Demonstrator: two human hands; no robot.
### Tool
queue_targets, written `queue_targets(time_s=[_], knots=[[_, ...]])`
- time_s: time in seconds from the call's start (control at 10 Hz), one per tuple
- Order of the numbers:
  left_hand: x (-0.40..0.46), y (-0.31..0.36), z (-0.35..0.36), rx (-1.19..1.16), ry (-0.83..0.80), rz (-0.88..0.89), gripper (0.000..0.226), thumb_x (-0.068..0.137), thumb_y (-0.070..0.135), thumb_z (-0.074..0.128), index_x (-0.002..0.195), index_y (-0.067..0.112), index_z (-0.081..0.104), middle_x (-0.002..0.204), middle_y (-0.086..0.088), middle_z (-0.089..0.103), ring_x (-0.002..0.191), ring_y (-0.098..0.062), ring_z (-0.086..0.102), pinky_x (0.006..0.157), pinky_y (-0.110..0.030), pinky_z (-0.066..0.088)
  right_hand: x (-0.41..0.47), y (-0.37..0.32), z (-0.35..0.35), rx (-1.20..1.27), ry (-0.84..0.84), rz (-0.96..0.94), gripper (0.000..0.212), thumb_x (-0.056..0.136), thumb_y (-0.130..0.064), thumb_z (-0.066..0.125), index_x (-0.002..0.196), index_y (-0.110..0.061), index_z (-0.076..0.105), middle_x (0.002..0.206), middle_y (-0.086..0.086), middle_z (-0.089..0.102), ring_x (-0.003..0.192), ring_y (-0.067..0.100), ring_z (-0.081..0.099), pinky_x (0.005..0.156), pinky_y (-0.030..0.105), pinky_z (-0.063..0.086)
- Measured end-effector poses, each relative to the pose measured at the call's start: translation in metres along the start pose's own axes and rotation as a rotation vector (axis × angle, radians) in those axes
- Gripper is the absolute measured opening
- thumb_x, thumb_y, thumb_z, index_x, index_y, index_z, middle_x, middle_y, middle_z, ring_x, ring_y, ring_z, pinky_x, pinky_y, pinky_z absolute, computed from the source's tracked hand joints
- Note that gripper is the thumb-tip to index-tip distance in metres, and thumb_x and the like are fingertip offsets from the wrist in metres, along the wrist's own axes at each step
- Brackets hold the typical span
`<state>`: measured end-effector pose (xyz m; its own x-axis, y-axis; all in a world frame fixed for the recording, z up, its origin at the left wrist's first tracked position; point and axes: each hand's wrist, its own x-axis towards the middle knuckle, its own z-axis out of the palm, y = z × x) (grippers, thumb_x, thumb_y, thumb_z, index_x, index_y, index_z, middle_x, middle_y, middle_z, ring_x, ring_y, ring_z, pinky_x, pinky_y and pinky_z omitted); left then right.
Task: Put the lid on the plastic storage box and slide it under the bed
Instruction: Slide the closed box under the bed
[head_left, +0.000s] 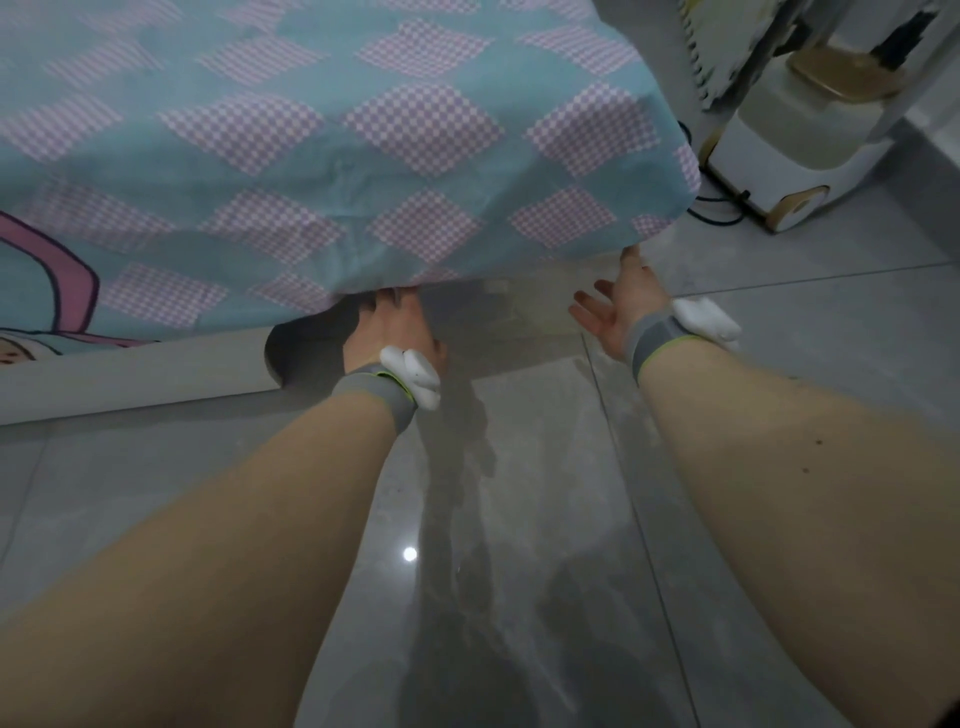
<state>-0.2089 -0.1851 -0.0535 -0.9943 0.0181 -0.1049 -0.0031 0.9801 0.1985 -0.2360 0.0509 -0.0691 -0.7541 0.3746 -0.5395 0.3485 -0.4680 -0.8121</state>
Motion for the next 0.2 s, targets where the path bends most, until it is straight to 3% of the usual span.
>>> queue_targets(time_s=[0.1, 0.2], knots=[[-0.024, -0.013, -0.029, -0.008, -0.127, -0.023, 0.082, 0.084, 0.035, 0.058, 0.149, 0.011, 0.013, 0.149, -0.023, 0.029, 0.131, -0.043, 0.037, 0.102, -0.047, 0.039, -0.042, 0.0, -0.003, -0.033, 0.054, 0.183, 0.066, 0.094, -0.063, 0.031, 0.149, -0.027, 0.028, 0.14, 0.012, 0.05, 0.113, 0.034, 0.06, 0.091, 0.045, 0.053], [-0.032, -0.016, -0.029, -0.015, -0.111, -0.001, 0.064, 0.087, 0.033, 0.051, 0.142, 0.01, 0.026, 0.139, -0.023, 0.039, 0.117, -0.043, 0.049, 0.086, -0.045, 0.044, -0.053, 0.004, -0.019, -0.107, 0.047, 0.21, 0.07, 0.092, -0.067, 0.03, 0.145, -0.023, 0.038, 0.135, 0.011, 0.055, 0.109, 0.032, 0.062, 0.081, 0.04, 0.054]])
